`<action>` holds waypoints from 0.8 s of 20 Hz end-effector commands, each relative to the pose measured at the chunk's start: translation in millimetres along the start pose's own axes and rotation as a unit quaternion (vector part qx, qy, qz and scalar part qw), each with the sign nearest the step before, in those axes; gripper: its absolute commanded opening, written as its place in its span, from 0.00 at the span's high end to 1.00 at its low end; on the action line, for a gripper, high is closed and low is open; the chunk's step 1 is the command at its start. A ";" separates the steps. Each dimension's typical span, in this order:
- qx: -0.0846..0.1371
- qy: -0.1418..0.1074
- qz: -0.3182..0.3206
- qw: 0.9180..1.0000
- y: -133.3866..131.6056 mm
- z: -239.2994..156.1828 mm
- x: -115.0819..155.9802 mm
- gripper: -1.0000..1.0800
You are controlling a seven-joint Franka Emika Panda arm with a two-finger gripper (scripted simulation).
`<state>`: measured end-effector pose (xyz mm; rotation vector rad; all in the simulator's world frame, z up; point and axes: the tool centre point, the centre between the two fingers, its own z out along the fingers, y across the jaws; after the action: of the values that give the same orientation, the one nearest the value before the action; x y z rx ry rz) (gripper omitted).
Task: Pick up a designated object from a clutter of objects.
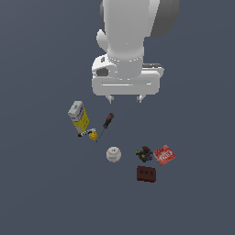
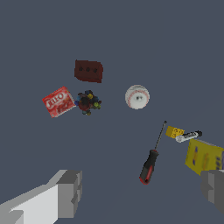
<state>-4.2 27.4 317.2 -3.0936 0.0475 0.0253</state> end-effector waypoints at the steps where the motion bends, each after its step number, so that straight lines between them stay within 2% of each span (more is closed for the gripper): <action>1: 0.000 0.000 0.000 1.000 0.0 0.0 0.0 0.04; 10: -0.006 0.000 -0.026 1.000 -16.6 9.1 0.6 0.04; 16: -0.006 0.000 -0.026 1.000 -16.8 9.2 0.6 0.04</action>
<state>-3.3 45.0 308.6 -3.1049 -0.0359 0.0250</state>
